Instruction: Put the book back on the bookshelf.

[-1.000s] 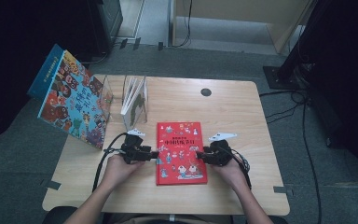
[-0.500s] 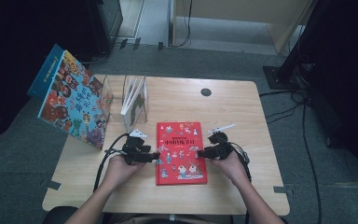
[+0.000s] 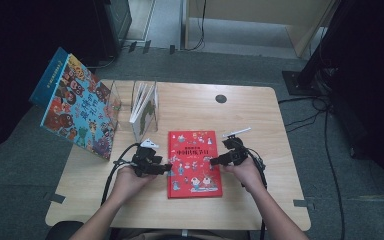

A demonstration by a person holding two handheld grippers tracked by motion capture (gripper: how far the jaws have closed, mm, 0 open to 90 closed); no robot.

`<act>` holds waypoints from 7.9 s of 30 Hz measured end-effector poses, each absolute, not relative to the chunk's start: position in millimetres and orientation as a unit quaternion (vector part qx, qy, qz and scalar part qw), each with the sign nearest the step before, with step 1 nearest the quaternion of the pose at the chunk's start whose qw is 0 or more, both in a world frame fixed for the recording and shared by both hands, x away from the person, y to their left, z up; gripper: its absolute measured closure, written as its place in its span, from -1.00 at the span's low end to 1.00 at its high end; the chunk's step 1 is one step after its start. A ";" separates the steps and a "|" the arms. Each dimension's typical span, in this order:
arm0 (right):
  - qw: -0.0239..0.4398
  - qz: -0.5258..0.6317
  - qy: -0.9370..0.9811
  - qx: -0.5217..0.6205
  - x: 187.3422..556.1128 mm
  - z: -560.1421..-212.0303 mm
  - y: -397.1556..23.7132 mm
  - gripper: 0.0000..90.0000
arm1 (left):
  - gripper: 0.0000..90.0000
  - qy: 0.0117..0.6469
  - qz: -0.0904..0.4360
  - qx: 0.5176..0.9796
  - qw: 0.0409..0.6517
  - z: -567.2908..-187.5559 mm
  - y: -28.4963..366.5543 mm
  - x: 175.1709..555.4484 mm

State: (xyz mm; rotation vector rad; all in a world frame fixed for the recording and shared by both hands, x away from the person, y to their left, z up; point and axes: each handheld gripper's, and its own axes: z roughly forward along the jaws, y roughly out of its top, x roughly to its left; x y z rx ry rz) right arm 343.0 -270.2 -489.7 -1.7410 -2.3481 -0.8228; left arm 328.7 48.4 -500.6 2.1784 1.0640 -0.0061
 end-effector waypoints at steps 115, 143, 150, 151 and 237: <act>0.099 -0.217 -0.862 -0.448 373.0 -315.6 -202.7 0.96 | -0.17 0.419 -0.078 0.826 0.368 -490.4 51.2 335.7; 0.086 -0.249 -0.868 -0.421 362.2 -295.4 -210.2 0.96 | -0.37 0.419 -0.117 0.792 0.427 -458.6 34.8 359.8; 0.084 -0.256 -0.868 -0.416 359.3 -295.4 -213.7 0.96 | -0.43 0.423 -0.118 0.789 0.431 -456.1 35.7 361.8; 0.086 -0.259 -0.867 -0.418 359.0 -295.5 -214.3 0.96 | -0.43 0.421 -0.115 0.790 0.431 -456.2 35.9 361.7; -0.039 -0.412 -0.835 -0.363 344.5 -420.3 -267.8 0.10 | 0.78 0.284 -0.076 0.838 0.459 -371.0 58.6 350.5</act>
